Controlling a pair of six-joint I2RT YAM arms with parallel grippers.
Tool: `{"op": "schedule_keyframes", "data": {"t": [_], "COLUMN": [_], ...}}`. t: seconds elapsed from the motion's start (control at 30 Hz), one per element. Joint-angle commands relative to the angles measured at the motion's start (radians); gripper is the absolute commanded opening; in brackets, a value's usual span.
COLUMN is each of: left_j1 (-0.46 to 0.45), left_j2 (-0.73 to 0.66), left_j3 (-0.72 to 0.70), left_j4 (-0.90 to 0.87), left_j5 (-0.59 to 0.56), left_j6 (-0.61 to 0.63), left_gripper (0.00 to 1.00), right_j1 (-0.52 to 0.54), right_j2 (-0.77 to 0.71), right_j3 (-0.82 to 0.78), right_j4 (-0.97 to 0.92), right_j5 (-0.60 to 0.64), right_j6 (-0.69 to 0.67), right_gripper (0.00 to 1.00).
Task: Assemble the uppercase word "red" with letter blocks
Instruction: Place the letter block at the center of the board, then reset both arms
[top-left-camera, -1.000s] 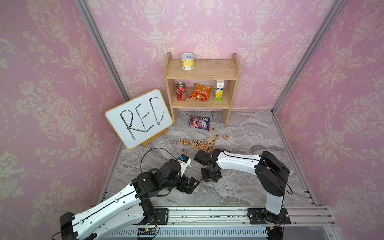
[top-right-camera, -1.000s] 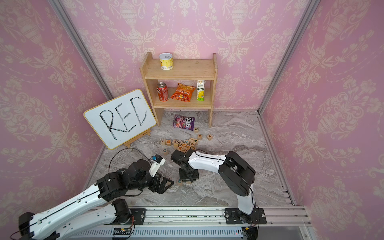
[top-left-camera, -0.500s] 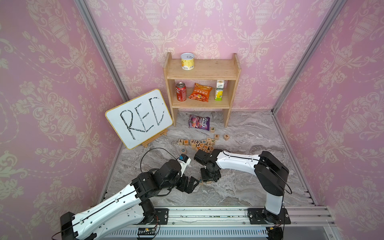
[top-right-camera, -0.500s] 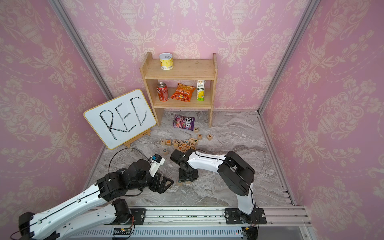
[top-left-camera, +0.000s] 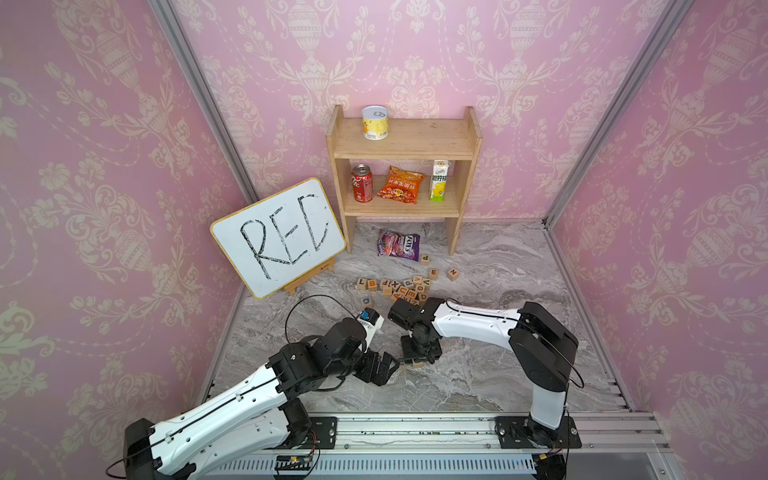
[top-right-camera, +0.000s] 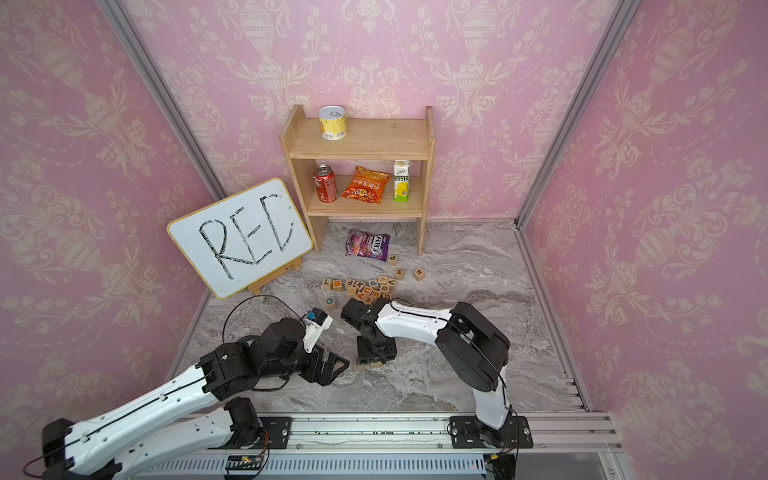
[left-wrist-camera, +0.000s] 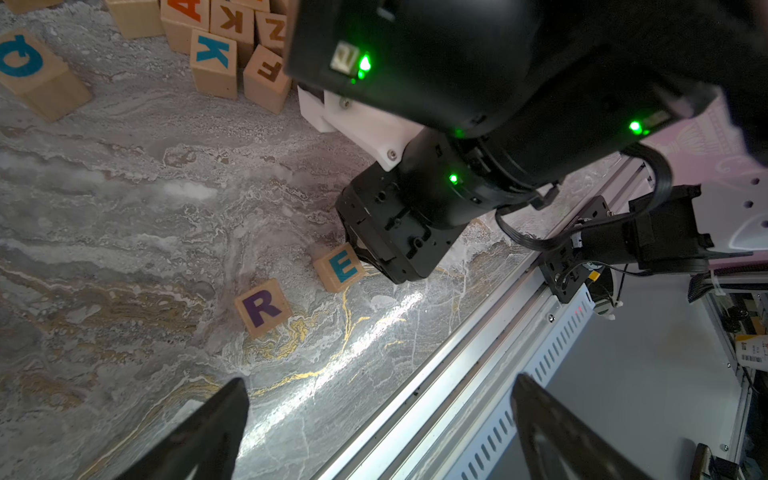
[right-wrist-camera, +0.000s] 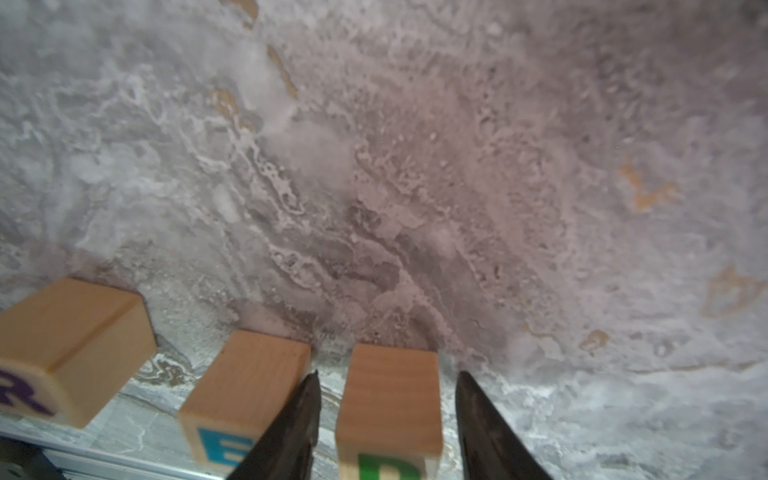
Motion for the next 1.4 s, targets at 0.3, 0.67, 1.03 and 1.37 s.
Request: {"op": "schedule_keyframes", "data": {"t": [0.3, 0.67, 1.03, 1.37], "left_j1": [-0.009, -0.009, 0.009, 0.16], "left_j2": [0.014, 0.052, 0.085, 0.137], "left_j3": [-0.004, -0.005, 0.02, 0.12], "left_j4": [0.021, 0.005, 0.004, -0.063], "left_j5": [-0.035, -0.124, -0.164, -0.176], "left_j6": [-0.021, -0.068, -0.066, 0.046], "left_gripper": [0.99, 0.99, 0.99, 0.99], "right_j1": [-0.033, -0.048, -0.098, -0.236], "right_j2": [-0.047, -0.105, -0.229, -0.349], "right_j3": [0.002, 0.025, 0.019, 0.03], "right_j4": [-0.006, -0.052, -0.067, -0.094], "right_j5": [-0.014, -0.003, -0.068, -0.211], "right_j6": [-0.04, -0.086, -0.197, -0.367], "right_gripper": [0.54, 0.58, 0.96, 1.0]}}
